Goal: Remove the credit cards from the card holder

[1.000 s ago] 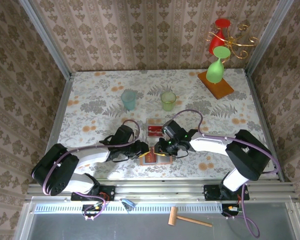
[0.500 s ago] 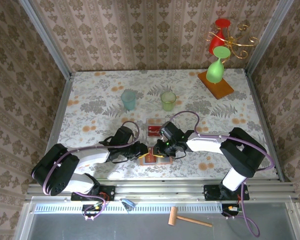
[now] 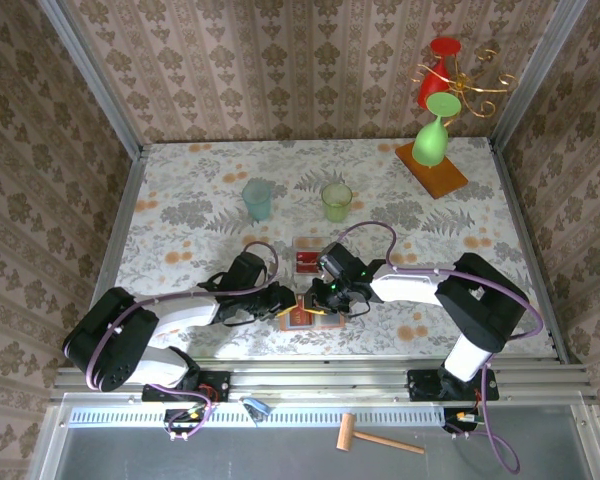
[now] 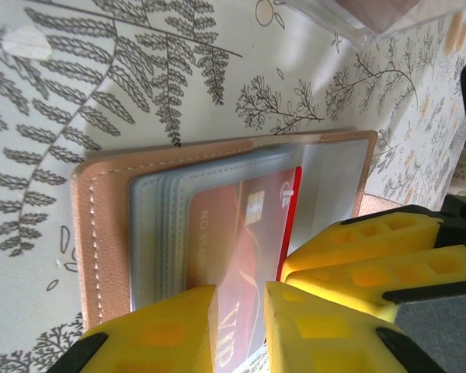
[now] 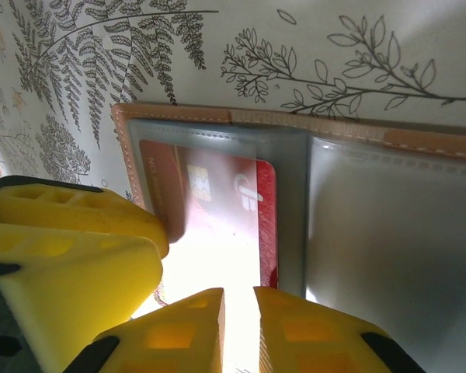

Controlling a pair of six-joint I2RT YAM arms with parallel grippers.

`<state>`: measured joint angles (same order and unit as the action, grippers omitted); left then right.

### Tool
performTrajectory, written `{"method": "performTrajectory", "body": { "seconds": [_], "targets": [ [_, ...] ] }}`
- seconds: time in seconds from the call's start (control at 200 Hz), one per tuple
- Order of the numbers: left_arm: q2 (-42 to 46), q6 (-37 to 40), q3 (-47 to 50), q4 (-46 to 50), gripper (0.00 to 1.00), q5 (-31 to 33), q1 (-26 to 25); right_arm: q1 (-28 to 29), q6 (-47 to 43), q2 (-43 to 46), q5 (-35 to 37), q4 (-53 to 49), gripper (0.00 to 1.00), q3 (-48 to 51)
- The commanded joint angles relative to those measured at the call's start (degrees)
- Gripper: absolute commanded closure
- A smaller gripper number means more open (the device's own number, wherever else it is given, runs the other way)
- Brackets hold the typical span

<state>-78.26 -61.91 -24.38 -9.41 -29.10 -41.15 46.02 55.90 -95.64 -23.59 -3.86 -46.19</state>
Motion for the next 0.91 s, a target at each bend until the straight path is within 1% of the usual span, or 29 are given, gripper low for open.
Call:
{"method": "performTrajectory", "body": {
  "seconds": [0.0, 0.175, 0.475, 0.9],
  "targets": [
    [0.89, 1.18, 0.47, 0.73, 0.77, 0.57, 0.28, 0.47, 0.18, -0.69, 0.21, -1.14, 0.80, -0.99],
    [0.65, 1.11, 0.39, 0.71, 0.77, 0.54, 0.32, 0.39, 0.00, -0.69, 0.74, -2.04, 0.77, -0.89],
    [0.30, 1.44, 0.04, 0.96, 0.77, 0.47, 0.29, 0.46, -0.79, 0.22, 2.04, -4.20, 0.75, -1.26],
    [-0.57, 1.58, 0.04, 0.88, 0.77, 0.41, 0.31, -0.08, -2.81, 2.82, 4.72, -7.57, 0.74, -1.70]
  ]
}}
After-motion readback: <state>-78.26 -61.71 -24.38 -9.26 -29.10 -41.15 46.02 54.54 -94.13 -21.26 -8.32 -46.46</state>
